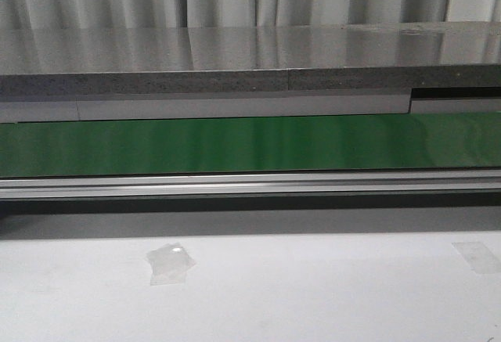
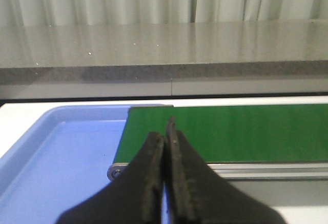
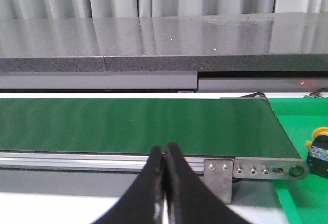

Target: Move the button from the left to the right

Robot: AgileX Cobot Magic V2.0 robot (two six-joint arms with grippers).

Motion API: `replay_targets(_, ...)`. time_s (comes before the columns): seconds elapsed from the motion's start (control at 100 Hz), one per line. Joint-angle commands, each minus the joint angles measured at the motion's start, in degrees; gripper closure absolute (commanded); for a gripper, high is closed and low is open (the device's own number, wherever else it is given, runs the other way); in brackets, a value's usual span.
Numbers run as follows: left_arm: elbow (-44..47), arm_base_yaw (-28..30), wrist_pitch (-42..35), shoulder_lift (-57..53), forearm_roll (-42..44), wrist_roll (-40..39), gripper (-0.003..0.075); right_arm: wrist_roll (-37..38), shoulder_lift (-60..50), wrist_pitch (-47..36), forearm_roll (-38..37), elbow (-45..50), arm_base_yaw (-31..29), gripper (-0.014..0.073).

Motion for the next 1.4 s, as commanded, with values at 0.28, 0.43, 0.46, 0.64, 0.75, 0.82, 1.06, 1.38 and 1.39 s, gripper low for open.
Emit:
replay_targets(0.28,3.5,1.1,-9.7,-2.0,0.0,-2.3,0.074,-0.1,-1.1,-4.7,-0.7,-0.9,0.0,0.0662)
replay_targets(0.43,3.8,1.1,-9.8,-2.0,0.0,-2.3,0.074,-0.1,-1.1,-4.7,-0.7,-0.9,0.0,0.0662)
replay_targets(0.46,3.8,1.1,-9.8,-2.0,0.0,-2.3,0.074,-0.1,-1.1,-4.7,-0.7,-0.9,0.0,0.0662)
replay_targets(0.64,3.8,1.1,-9.8,-2.0,-0.6,-2.3,0.074,-0.1,-1.1,-4.7,-0.7,-0.9,0.0,0.0662)
replay_targets(0.75,3.8,1.1,-9.8,-2.0,-0.6,-2.3,0.074,-0.1,-1.1,-4.7,-0.7,-0.9,0.0,0.0662)
replay_targets(0.82,3.8,1.1,-9.8,-2.0,-0.6,-2.3,0.074,-0.1,-1.1,-4.7,-0.7,-0.9,0.0,0.0662)
replay_targets(1.06,3.8,1.1,-9.8,-2.0,-0.6,-2.3,0.074,-0.1,-1.1,-4.7,-0.7,-0.9,0.0,0.0662)
replay_targets(1.38,3.8,1.1,-9.8,-2.0,-0.6,-2.3,0.074,-0.1,-1.1,-4.7,-0.7,-0.9,0.0,0.0662)
replay_targets(1.39,3.8,1.1,-9.8,-2.0,-0.6,-2.3,0.074,-0.1,-1.1,-4.7,-0.7,-0.9,0.0,0.0662)
